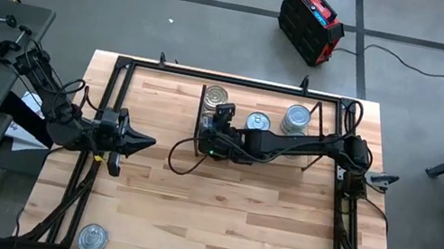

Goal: Stack canned seafood by type on shelf
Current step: Stack the blue-pink tuna can on top of the other blue-pink tuna can on the shelf, then stack the blue tuna can on top of the other blue tuna can on the shelf

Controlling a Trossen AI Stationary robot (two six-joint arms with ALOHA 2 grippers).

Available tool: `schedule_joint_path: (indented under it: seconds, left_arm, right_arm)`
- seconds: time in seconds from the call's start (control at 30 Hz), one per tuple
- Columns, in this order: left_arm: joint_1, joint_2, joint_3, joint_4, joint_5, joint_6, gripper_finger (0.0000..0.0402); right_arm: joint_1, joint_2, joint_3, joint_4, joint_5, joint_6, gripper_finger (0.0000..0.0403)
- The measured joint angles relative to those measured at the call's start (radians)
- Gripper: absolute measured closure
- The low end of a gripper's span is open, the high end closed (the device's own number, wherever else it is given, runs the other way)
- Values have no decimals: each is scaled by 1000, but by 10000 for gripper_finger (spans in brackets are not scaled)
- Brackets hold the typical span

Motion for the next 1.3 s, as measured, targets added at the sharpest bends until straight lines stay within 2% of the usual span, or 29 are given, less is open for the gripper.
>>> schedule_joint_path:
  seconds: [0.37, 0.53, 0.8, 1.0, 1.13, 1.3]
  left_arm:
    - [0, 0, 0, 0, 0, -1, 401]
    - [0, 0, 0, 0, 0, 1, 402]
    - [0, 0, 0, 0, 0, 2, 401]
    - [0, 0, 0, -1, 0, 2, 402]
    - [0, 0, 0, -9, 0, 3, 402]
    - [0, 0, 0, -38, 0, 1, 402]
  right_arm:
    - [17, 0, 1, 5, -10, 7, 178]
    - [25, 0, 1, 3, -63, 57, 152]
    - [29, 0, 1, -3, -82, 90, 103]
    - [30, 0, 2, -15, -204, 181, 91]
    - [30, 0, 2, -14, -189, 172, 91]
    - [30, 0, 2, -8, -104, 140, 91]
